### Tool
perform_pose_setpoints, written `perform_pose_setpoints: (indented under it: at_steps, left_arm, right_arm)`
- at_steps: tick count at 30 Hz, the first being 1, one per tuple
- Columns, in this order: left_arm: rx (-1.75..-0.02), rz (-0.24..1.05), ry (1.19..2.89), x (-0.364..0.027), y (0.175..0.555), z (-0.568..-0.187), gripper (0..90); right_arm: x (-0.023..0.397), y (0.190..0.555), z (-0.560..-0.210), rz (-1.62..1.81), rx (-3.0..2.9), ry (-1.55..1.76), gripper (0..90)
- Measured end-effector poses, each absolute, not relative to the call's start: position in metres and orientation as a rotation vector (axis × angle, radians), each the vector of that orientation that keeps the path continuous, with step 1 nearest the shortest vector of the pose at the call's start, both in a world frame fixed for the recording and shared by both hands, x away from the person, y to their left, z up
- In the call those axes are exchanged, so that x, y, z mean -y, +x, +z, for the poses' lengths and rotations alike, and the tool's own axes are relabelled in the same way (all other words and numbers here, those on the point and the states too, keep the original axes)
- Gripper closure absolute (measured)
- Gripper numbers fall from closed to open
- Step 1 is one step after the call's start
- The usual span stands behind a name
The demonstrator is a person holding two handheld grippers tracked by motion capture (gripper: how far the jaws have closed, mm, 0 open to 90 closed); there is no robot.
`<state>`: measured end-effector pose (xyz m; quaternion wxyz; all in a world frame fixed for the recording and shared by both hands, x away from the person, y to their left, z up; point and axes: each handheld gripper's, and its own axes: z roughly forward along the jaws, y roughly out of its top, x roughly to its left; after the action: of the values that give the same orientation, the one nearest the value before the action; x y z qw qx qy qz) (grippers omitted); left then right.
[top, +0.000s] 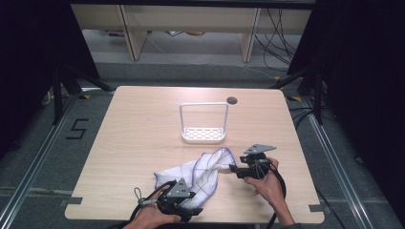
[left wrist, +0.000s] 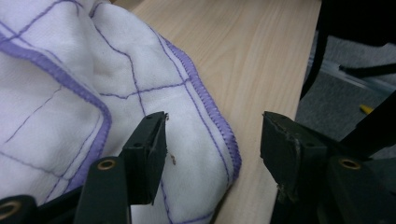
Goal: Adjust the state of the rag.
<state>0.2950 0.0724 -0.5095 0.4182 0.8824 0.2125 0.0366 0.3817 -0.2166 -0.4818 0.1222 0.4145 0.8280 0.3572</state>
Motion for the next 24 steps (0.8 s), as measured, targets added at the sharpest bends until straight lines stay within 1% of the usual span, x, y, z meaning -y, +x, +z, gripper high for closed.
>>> perform_pose_setpoints:
  at_steps: [1, 3, 5, 6, 7, 8, 9, 13, 14, 19, 22, 24]
  left_arm:
    - [-0.521, 0.112, 2.223, -0.071, 0.295, -0.511, 44.2]
    - [-0.51, 0.126, 2.227, -0.07, 0.296, -0.512, 53.4]
    - [-0.465, 0.181, 2.267, -0.072, 0.299, -0.513, 66.0]
    - [-0.465, 0.181, 2.267, -0.072, 0.299, -0.513, 71.6]
    - [-0.47, 0.184, 2.251, -0.076, 0.301, -0.511, 78.9]
    - [-0.461, 0.194, 2.249, -0.079, 0.303, -0.509, 82.1]
    - [-0.478, 0.175, 2.214, -0.08, 0.303, -0.508, 84.1]
    - [-0.467, 0.168, 2.178, -0.101, 0.308, -0.494, 85.9]
    - [-0.476, 0.16, 2.147, -0.106, 0.307, -0.49, 85.9]
    - [-0.487, 0.158, 2.089, -0.142, 0.303, -0.47, 85.8]
    - [-0.484, 0.156, 2.089, -0.152, 0.301, -0.469, 85.7]
    - [-0.494, 0.14, 2.109, -0.155, 0.298, -0.479, 85.7]
  right_arm:
    - [0.214, 0.383, -0.483, 1.033, -2.423, 1.223, 42.1]
    - [0.209, 0.387, -0.486, 1.03, -2.425, 1.217, 45.5]
    - [0.205, 0.391, -0.49, 1.05, -2.429, 1.142, 60.4]
    - [0.205, 0.391, -0.49, 1.05, -2.429, 1.142, 60.4]
    - [0.202, 0.393, -0.488, 1.023, -2.477, 1.104, 77.0]
    - [0.2, 0.393, -0.488, 1.051, -2.449, 1.101, 81.4]
    - [0.201, 0.393, -0.483, 1.017, -2.476, 1.084, 85.4]
    - [0.203, 0.391, -0.461, 1.052, -2.443, 1.033, 87.4]
    - [0.205, 0.389, -0.454, 1.06, -2.443, 1.03, 87.4]
    - [0.217, 0.369, -0.421, 1.149, -2.453, 1.128, 87.2]
    - [0.225, 0.365, -0.416, 1.158, -2.447, 1.131, 87.1]
    - [0.228, 0.362, -0.426, 1.133, -2.481, 1.196, 86.8]
